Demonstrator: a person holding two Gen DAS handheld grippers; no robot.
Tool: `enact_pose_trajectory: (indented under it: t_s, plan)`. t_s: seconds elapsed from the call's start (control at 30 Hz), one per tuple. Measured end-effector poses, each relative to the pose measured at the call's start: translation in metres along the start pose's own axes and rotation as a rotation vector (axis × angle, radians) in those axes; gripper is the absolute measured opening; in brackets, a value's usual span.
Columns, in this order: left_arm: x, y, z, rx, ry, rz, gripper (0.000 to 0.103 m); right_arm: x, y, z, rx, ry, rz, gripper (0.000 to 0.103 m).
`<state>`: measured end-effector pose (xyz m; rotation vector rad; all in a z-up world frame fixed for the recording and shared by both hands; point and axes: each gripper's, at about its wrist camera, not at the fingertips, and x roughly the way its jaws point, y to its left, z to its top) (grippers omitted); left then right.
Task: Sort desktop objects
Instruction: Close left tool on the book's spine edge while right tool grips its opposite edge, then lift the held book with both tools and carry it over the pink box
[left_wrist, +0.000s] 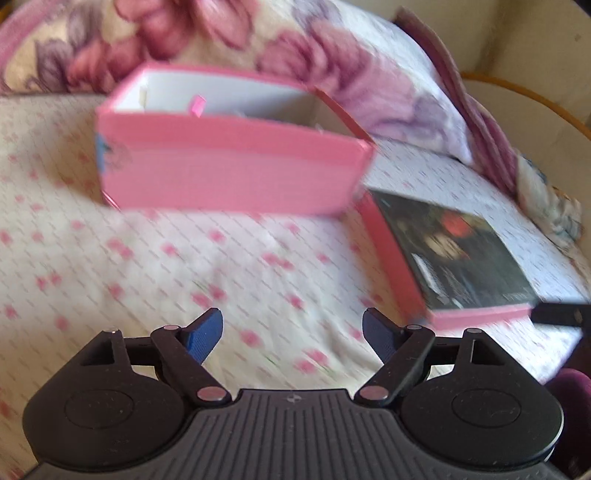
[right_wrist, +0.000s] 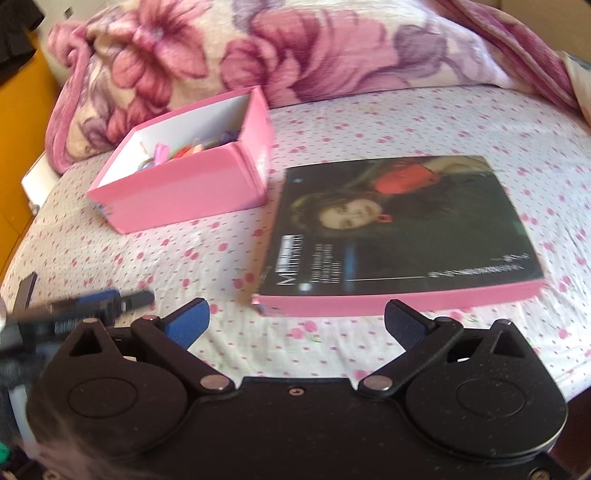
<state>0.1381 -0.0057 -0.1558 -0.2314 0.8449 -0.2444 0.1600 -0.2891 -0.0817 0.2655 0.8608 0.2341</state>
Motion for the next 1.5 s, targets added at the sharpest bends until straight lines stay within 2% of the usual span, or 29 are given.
enact_pose_trajectory:
  t_s: [0.13, 0.3, 0.53, 0.73, 0.97, 1.07, 1.2, 1.5]
  plan:
    - [-0.002, -0.03, -0.004, 0.036, 0.005, -0.068, 0.083, -0.002, -0.036, 0.008, 0.049, -0.008, -0.045, 0.102]
    - [0.006, -0.059, 0.004, 0.018, -0.004, -0.157, 0.083, 0.011, -0.078, 0.019, 0.099, -0.018, -0.089, 0.102]
    - [0.046, -0.092, 0.022, 0.07, 0.034, -0.172, 0.083, 0.029, -0.138, 0.036, 0.17, -0.033, -0.151, 0.102]
    - [0.09, -0.086, 0.033, 0.002, 0.077, -0.161, 0.083, 0.053, -0.179, 0.045, 0.229, -0.026, -0.17, 0.102]
    - [0.127, -0.091, 0.042, -0.009, 0.113, -0.173, 0.083, 0.09, -0.196, 0.04, 0.251, 0.054, -0.119, 0.102]
    - [0.139, -0.095, 0.043, 0.023, 0.127, -0.148, 0.083, 0.083, -0.195, 0.037, 0.254, 0.057, -0.102, 0.102]
    - [0.142, -0.103, 0.043, 0.067, 0.136, -0.171, 0.083, 0.07, -0.193, 0.034, 0.257, 0.056, -0.081, 0.103]
    - [0.119, -0.123, 0.051, 0.121, 0.149, -0.19, 0.082, 0.042, -0.188, 0.026, 0.263, 0.055, -0.034, 0.103]
